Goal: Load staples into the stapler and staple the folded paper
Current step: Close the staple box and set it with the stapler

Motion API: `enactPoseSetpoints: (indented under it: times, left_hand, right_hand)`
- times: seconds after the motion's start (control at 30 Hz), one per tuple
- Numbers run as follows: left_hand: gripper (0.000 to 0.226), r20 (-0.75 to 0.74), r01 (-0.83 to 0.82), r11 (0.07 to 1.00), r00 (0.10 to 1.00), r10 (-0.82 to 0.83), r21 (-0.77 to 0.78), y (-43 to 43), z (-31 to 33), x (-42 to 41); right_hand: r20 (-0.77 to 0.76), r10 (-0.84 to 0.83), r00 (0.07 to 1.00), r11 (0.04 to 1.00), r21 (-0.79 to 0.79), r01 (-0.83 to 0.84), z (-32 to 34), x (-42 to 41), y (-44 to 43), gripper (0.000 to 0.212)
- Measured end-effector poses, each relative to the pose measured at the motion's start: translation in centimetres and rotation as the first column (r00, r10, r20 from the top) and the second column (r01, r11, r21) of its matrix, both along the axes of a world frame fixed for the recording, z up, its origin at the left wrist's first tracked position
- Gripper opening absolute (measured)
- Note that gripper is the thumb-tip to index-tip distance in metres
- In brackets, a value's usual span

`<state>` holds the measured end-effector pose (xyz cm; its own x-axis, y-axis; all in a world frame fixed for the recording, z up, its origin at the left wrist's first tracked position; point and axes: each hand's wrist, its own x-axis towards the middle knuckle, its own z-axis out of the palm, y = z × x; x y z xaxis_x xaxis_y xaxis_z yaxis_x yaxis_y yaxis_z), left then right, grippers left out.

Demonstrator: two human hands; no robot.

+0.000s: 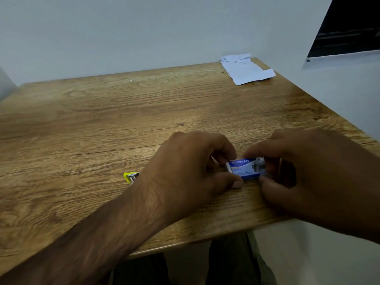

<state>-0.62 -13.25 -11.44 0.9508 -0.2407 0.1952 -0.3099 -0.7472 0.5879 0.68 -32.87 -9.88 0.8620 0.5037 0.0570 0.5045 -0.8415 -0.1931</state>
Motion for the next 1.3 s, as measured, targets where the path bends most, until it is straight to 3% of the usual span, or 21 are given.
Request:
enactPoseSetpoints:
  times: [0.23,0.37,0.63,0.87,0.93,1.1,1.2,1.3]
  left_hand:
    - [0.033,-0.011,0.012,1.0,1.0,-0.012,0.005,0.3,0.3,-0.1]
    - [0.031,-0.002,0.037,0.999,0.999,-0.037,0.022,0.8,0.3,-0.1]
    - [0.025,-0.018,0.143,0.986,0.99,-0.142,0.085,1.2,0.0,0.1]
    - [0.021,-0.004,0.14,0.989,0.99,-0.14,0.05,1.3,0.0,0.2]
    - [0.021,0.012,0.129,0.991,0.991,-0.13,0.038,1.3,0.1,0.2]
    - [0.024,0.022,0.104,0.994,0.994,-0.104,0.021,1.5,-0.1,0.3]
    - [0.027,0.02,0.101,0.995,0.995,-0.101,0.0,1.5,-0.2,0.3]
    - [0.03,0.043,0.102,0.995,0.994,-0.101,-0.019,1.5,-0.3,0.1]
  right_hand:
    - [0.051,0.024,0.998,0.999,-0.035,-0.022,-0.3,-0.3,-0.3,0.071]
    - [0.09,0.034,0.995,0.999,-0.023,-0.032,-0.2,-0.3,-0.9,0.06]
    - [0.067,0.038,0.997,0.999,-0.012,-0.037,0.2,-0.1,-1.9,0.059]
    - [0.081,0.06,0.995,0.998,-0.032,-0.058,0.6,-0.3,-2.7,0.049]
    - [0.031,0.045,0.999,0.999,0.013,-0.046,1.0,-0.3,-3.5,0.039]
    - [-0.112,0.096,0.989,0.938,0.344,-0.052,2.2,-1.0,-2.8,0.024]
    - [-0.107,0.147,0.983,0.931,0.351,-0.101,2.8,-1.0,-0.2,0.02]
    - [-0.12,0.138,0.983,0.97,0.218,-0.11,2.7,-0.2,1.5,0.029]
